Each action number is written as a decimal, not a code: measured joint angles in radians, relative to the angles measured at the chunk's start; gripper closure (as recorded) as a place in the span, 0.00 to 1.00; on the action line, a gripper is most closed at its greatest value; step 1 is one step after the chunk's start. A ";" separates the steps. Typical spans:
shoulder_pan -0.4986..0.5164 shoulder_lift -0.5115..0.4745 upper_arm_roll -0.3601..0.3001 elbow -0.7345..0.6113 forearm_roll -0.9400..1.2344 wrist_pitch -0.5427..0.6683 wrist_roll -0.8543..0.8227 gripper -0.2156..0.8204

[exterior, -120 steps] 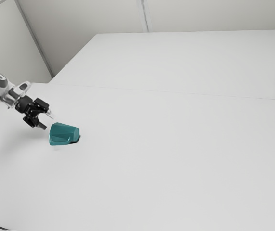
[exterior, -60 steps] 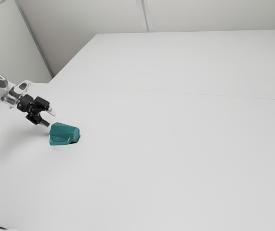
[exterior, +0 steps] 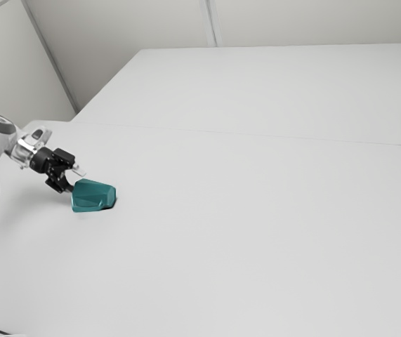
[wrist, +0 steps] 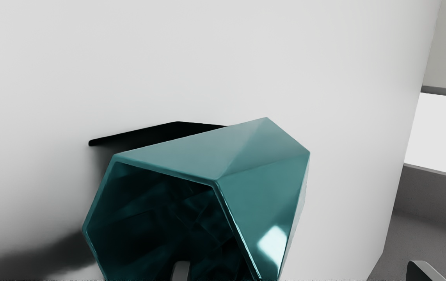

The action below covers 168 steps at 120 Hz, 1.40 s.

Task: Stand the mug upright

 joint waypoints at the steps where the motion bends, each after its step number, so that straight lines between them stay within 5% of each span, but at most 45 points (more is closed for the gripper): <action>1: 0.000 0.000 0.000 -0.001 0.000 -0.001 0.000 0.21; 35: -0.010 -0.003 -0.001 -0.025 -0.015 -0.022 0.004 0.24; 73: -0.017 -0.003 -0.002 -0.024 -0.030 -0.023 0.000 0.73; 91: -0.025 -0.002 -0.002 -0.024 -0.039 -0.022 -0.004 0.87; 168: -0.097 -0.096 -0.009 -0.015 -0.008 -0.010 -0.035 0.96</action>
